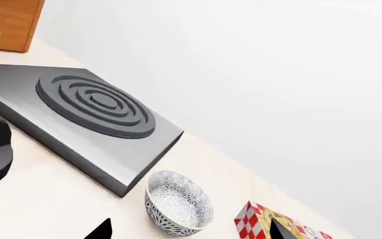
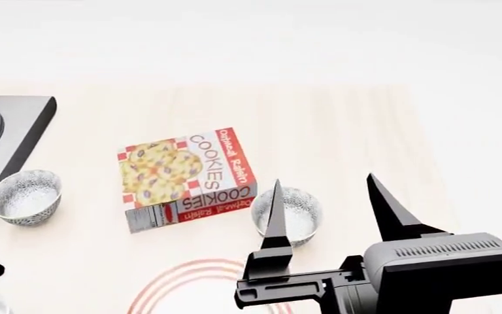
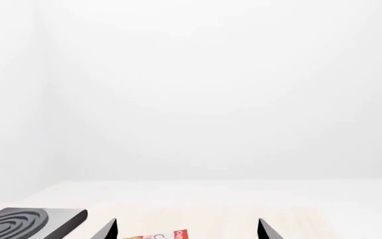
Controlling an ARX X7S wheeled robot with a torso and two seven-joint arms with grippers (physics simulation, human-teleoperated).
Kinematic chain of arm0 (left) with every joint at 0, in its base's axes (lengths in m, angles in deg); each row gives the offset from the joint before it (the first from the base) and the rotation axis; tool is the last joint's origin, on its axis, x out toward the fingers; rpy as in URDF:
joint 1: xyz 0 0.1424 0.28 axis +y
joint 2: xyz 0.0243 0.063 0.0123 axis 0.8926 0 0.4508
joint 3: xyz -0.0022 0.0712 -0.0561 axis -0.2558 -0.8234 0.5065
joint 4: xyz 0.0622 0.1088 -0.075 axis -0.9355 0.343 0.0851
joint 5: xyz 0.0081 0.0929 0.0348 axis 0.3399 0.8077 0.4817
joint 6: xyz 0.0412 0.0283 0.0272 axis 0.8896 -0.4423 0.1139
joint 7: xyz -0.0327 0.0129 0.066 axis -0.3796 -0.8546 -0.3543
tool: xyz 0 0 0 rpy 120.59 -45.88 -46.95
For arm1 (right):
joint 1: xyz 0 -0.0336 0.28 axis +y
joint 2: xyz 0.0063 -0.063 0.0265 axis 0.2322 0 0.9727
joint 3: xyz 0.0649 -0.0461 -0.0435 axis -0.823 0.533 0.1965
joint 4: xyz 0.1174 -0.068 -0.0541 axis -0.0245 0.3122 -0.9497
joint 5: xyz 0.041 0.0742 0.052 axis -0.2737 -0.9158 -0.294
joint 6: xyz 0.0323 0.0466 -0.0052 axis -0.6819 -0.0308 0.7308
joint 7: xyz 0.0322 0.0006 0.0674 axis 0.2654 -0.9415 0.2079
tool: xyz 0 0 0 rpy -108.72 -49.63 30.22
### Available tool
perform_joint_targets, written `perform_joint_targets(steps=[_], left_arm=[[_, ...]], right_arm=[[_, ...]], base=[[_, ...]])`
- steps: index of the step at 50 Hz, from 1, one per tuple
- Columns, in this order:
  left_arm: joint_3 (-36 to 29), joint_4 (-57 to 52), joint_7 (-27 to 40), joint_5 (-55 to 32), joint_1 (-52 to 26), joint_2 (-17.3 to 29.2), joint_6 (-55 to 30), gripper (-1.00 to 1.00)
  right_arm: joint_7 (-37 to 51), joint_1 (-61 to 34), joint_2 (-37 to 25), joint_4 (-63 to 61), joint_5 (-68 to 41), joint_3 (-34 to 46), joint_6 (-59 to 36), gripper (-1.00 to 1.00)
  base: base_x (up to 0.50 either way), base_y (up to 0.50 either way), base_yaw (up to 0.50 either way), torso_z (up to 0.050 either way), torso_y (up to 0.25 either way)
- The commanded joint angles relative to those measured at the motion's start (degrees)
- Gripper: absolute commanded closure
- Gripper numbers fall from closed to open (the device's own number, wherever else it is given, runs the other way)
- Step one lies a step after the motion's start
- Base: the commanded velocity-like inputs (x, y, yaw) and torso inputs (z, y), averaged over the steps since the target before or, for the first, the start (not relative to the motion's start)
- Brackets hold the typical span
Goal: Pick the akita bowl next to the plate and place it on the plate.
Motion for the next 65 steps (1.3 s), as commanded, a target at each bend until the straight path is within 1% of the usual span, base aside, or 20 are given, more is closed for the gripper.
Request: perform_joint_targets(steps=[1, 18, 27, 28, 29, 34, 35, 36, 40, 42, 45, 50, 52, 56, 61, 63, 65], left_arm=[[-0.27, -2.04, 1.56, -0.82, 0.07, 0.58, -1.45, -1.00], [-0.63, -0.11, 0.79, -0.63, -0.21, 0.59, 0.09, -1.00], [-0.80, -1.52, 1.70, -1.13, 0.14, 0.89, -0.60, -1.00], [-0.81, -1.01, 1.46, -1.02, 0.04, 0.84, -0.28, -1.00], [-0.76, -1.11, 1.65, -1.19, 0.00, 0.89, -0.47, -1.00], [-0.75, -1.48, 1.80, -1.49, 0.24, 0.97, -0.50, -1.00], [-0.71, -1.23, 1.69, -1.54, 0.20, 0.97, -0.38, -1.00], [-0.71, -1.58, 1.92, -1.69, 0.23, 1.04, -0.62, -1.00], [-0.75, -1.51, 2.10, -1.81, 0.13, 1.09, -0.65, -1.00], [-0.74, -1.48, 2.21, -1.93, 0.08, 1.13, -0.71, -1.00], [-0.90, -1.56, 2.18, -1.78, 0.20, 1.17, -0.52, -1.00], [-1.05, -1.31, 2.24, -1.84, -0.01, 1.21, -0.45, -1.00], [-1.09, -0.96, 2.13, -1.82, -0.13, 1.20, -0.28, -1.00], [-1.15, -0.65, 2.07, -1.88, -0.28, 1.22, -0.10, -1.00], [-1.16, -0.40, 2.12, -2.04, -0.37, 1.29, 0.00, -1.00], [-1.18, 0.21, 1.79, -1.91, -0.46, 1.24, 0.44, -1.00], [-1.19, 0.20, 1.86, -2.00, -0.46, 1.25, 0.44, -1.00]], right_arm=[[0.19, -0.11, -0.26, 0.38, -0.05, 0.34, 0.35, -1.00], [0.47, -0.29, -0.64, 0.89, -0.41, 0.94, 0.49, -1.00], [0.91, -0.25, -0.44, 2.07, -0.43, 0.99, 0.86, -1.00], [0.97, -0.28, -0.38, 2.39, -0.22, 1.04, 1.12, -1.00], [2.06, -0.68, -0.46, 2.71, -0.31, 1.12, -0.99, -1.00], [4.75, -1.68, -0.68, 5.11, 0.45, 0.81, -4.61, -1.00], [5.56, -2.49, -0.91, 6.12, 0.45, 0.69, -6.55, -1.00], [5.17, -2.66, -1.08, 6.53, 0.47, 0.77, -6.21, -1.00], [6.96, -5.81, -1.68, 8.20, 0.37, 1.35, -11.46, -1.00], [6.79, -6.53, -1.68, 8.95, 0.08, 1.32, -11.79, -1.00], [6.34, -9.85, -2.56, 10.96, -0.31, 2.85, -15.59, -1.00], [5.74, -13.84, -2.72, 14.50, -0.38, 3.67, -17.40, -1.00], [5.00, -15.24, -1.71, 15.80, -2.45, 1.97, -18.00, -1.00], [4.98, -19.22, -2.05, 21.27, -0.76, 3.82, -19.06, -1.00], [5.15, -22.19, -0.95, 26.65, -1.40, 2.07, -19.49, -1.00], [5.90, -23.28, -1.94, 27.43, 0.70, 4.10, -19.75, -1.00], [6.32, -24.46, -1.94, 29.35, 1.25, 3.96, -19.68, -1.00]], base=[[0.50, 0.00, 0.00, 0.000, 0.000], [0.50, 0.00, 0.00, 0.000, 0.001], [0.50, 0.00, 0.00, 0.000, 0.000], [0.00, 0.00, 0.00, 0.000, 0.000], [0.00, 0.00, 0.00, 0.000, 0.000], [0.00, 0.00, 0.00, 0.000, 0.000], [0.00, 0.00, 0.00, 0.000, 0.000], [0.00, 0.00, 0.00, 0.000, 0.000], [0.00, 0.00, 0.00, 0.000, 0.000], [0.00, 0.00, 0.00, 0.000, 0.000], [0.00, 0.00, 0.00, 0.000, 0.000], [0.00, 0.00, 0.00, 0.000, 0.000], [0.00, 0.00, 0.00, 0.000, 0.000], [0.00, 0.00, 0.00, 0.000, 0.000], [0.00, 0.00, 0.00, 0.000, 0.000], [0.00, 0.00, 0.00, 0.000, 0.000], [0.00, 0.00, 0.00, 0.000, 0.000]])
